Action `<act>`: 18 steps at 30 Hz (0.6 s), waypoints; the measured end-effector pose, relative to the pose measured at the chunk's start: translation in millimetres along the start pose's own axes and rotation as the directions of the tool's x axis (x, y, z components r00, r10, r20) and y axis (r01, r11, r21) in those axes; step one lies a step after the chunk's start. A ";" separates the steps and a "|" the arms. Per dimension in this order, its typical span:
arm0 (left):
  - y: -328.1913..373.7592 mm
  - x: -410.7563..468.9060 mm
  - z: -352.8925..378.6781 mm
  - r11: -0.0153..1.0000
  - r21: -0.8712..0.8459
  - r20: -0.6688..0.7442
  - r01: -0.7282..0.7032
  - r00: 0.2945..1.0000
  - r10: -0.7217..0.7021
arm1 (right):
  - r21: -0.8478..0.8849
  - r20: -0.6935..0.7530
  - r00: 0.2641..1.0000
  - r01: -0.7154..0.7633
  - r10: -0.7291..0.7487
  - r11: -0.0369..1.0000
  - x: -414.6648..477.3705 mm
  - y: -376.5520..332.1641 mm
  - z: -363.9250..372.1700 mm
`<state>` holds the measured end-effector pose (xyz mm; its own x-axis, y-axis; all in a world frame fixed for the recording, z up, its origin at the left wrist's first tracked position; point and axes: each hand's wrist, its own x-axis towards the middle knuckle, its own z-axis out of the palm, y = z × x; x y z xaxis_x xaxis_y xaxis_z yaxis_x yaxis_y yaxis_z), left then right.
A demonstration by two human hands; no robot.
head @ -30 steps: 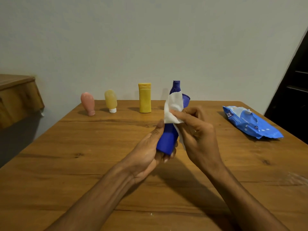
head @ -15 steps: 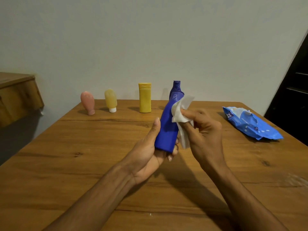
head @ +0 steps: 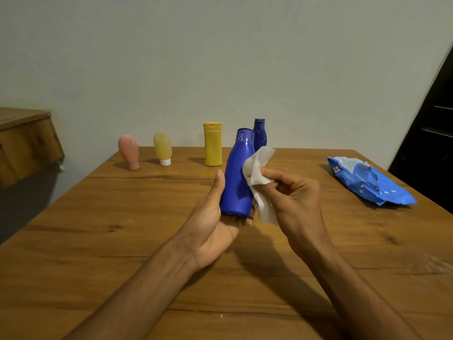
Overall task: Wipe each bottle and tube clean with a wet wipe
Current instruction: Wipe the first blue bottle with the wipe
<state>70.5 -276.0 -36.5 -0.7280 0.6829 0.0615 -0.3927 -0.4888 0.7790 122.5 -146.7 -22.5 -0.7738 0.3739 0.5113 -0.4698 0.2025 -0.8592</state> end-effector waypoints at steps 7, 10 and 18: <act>-0.9 -0.4 -0.9 1.000 -0.027 -0.021 -0.004 1.000 0.004 | 0.055 0.063 0.986 -0.158 0.155 0.986 -1.0 1.8 -2.2; -0.8 -1.1 0.4 1.000 -0.031 -0.004 0.005 1.000 -0.006 | 0.029 0.100 0.980 -0.176 0.172 0.984 0.2 -0.2 -6.6; 0.7 -7.0 -0.4 0.986 0.138 0.051 0.088 0.994 -0.096 | 0.093 -0.097 0.992 -0.070 0.079 0.993 6.3 4.8 -8.7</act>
<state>75.1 -281.3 -36.7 -0.6574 0.7534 0.0177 -0.3740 -0.3466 0.8602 119.1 -135.5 -23.6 -0.7639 0.4747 0.4372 -0.4518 0.0903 -0.8875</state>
